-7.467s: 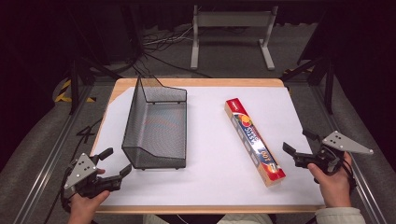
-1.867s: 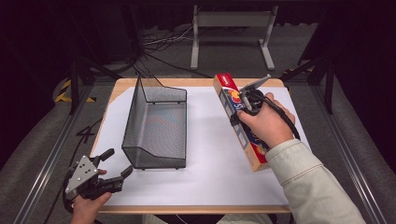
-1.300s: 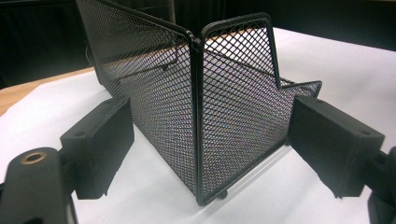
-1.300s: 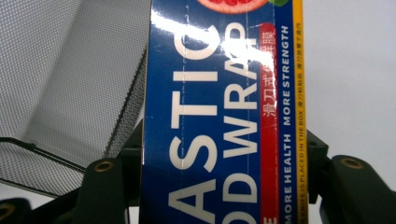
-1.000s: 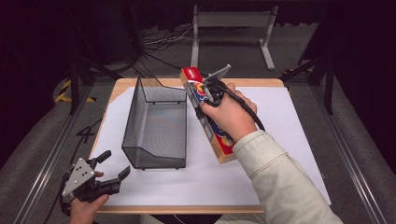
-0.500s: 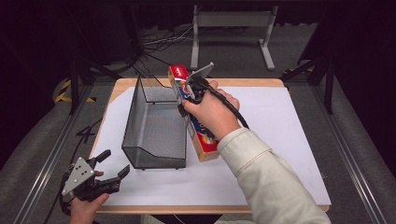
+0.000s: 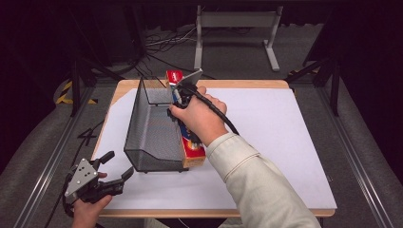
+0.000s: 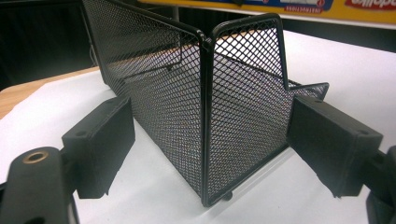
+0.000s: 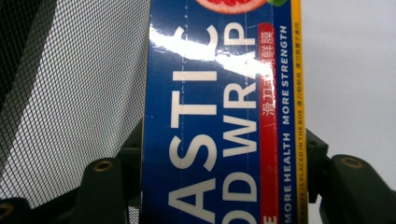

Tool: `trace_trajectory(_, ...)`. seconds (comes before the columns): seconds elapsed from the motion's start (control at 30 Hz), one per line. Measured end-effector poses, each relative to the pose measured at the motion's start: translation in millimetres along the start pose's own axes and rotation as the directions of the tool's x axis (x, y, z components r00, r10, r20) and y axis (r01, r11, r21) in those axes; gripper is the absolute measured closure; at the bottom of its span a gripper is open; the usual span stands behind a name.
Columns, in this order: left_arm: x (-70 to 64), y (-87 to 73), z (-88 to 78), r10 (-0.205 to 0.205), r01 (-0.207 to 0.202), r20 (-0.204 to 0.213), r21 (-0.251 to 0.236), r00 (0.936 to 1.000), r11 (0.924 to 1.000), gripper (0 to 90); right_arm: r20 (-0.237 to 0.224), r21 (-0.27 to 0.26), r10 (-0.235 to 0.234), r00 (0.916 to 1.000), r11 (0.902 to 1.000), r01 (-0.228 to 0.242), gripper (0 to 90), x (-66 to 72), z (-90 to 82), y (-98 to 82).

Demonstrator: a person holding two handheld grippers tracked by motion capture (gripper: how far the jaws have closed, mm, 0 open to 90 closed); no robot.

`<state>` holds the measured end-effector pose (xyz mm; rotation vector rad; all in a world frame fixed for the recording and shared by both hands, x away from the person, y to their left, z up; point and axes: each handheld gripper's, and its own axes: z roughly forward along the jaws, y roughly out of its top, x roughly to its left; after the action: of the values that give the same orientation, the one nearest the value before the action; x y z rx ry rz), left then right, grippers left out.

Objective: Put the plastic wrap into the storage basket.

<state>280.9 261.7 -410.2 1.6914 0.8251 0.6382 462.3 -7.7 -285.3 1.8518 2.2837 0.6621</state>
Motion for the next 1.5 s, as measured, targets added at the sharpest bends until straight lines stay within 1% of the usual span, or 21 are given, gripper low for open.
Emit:
trace_trajectory(0.07,-0.1,-0.2,0.5,-0.002,0.002,0.000,0.000,1.0000,1.0000,16.4,-0.006,0.005,-0.005,1.0000,1.0000,0.005,40.7,3.1,2.0,-2.8)
trace_trajectory(0.17,-0.4,-0.3,1.1,0.003,-0.003,0.000,0.001,1.0000,1.0000,16.4,-0.023,0.016,0.005,0.9997,0.9999,-0.004,40.7,7.2,6.4,-6.6)
trace_trajectory(0.23,-0.6,0.0,1.1,0.005,-0.005,0.001,0.001,1.0000,1.0000,16.4,-0.016,0.021,0.009,0.9998,0.9997,-0.009,40.6,10.0,10.8,-8.9)
trace_trajectory(0.3,-1.0,0.1,1.2,0.007,-0.007,0.000,0.003,1.0000,1.0000,16.4,0.001,0.026,0.009,1.0000,0.9996,-0.009,40.6,13.0,16.8,-10.8)
trace_trajectory(0.4,-0.4,-0.1,1.2,0.006,-0.006,0.002,0.003,1.0000,1.0000,16.4,0.007,0.042,0.009,0.9999,0.9991,-0.009,40.5,17.5,25.7,-12.9)
trace_trajectory(0.53,0.0,-0.4,1.2,0.003,-0.003,0.000,0.004,1.0000,1.0000,16.4,0.007,0.060,0.006,1.0000,0.9982,-0.006,40.5,20.7,32.0,-13.8)
trace_trajectory(0.57,-0.2,-0.6,1.2,0.000,0.000,0.001,0.004,1.0000,1.0000,16.4,0.007,0.067,0.009,0.9999,0.9977,-0.009,40.5,22.9,36.2,-14.1)
trace_trajectory(0.77,-0.1,-0.9,1.8,0.000,0.000,0.001,0.005,1.0000,1.0000,16.4,0.012,0.074,0.015,0.9998,0.9971,-0.016,40.4,23.0,42.4,-12.8)
trace_trajectory(0.87,-0.1,-0.8,1.6,-0.002,0.002,0.000,0.004,1.0000,1.0000,16.4,0.021,0.078,0.019,0.9996,0.9968,-0.020,40.3,21.6,46.4,-11.4)
trace_trajectory(0.93,0.0,-0.9,1.5,-0.002,0.002,0.000,0.003,1.0000,1.0000,16.4,0.034,0.069,0.013,0.9993,0.9975,-0.015,40.3,20.2,49.8,-10.4)
trace_trajectory(1.03,0.1,-1.1,1.9,0.000,0.000,0.002,0.006,1.0000,1.0000,16.4,0.037,0.063,0.017,0.9992,0.9978,-0.019,40.2,19.3,52.4,-9.3)
trace_trajectory(1.07,0.1,-1.2,2.0,-0.001,0.001,0.001,0.005,1.0000,1.0000,16.4,0.029,0.080,0.033,0.9990,0.9962,-0.035,40.2,19.1,54.5,-8.0)
trace_trajectory(1.33,-0.1,-1.3,1.3,-0.005,0.005,0.000,0.005,1.0000,1.0000,16.4,0.023,0.112,0.034,0.9992,0.9930,-0.036,39.9,22.7,62.4,-8.0)
trace_trajectory(1.4,0.5,-1.5,0.9,-0.003,0.003,-0.001,0.005,1.0000,1.0000,16.4,0.030,0.118,0.035,0.9990,0.9923,-0.038,39.8,22.3,65.4,-7.5)
trace_trajectory(1.47,0.5,-2.0,1.2,-0.008,0.008,-0.001,0.003,1.0000,1.0000,16.4,0.050,0.125,0.033,0.9982,0.9914,-0.039,39.3,20.5,68.4,-6.6)
trace_trajectory(1.5,0.5,-2.1,1.2,-0.009,0.009,0.000,0.003,1.0000,1.0000,16.4,0.050,0.132,0.039,0.9980,0.9902,-0.046,39.2,19.7,69.2,-6.1)
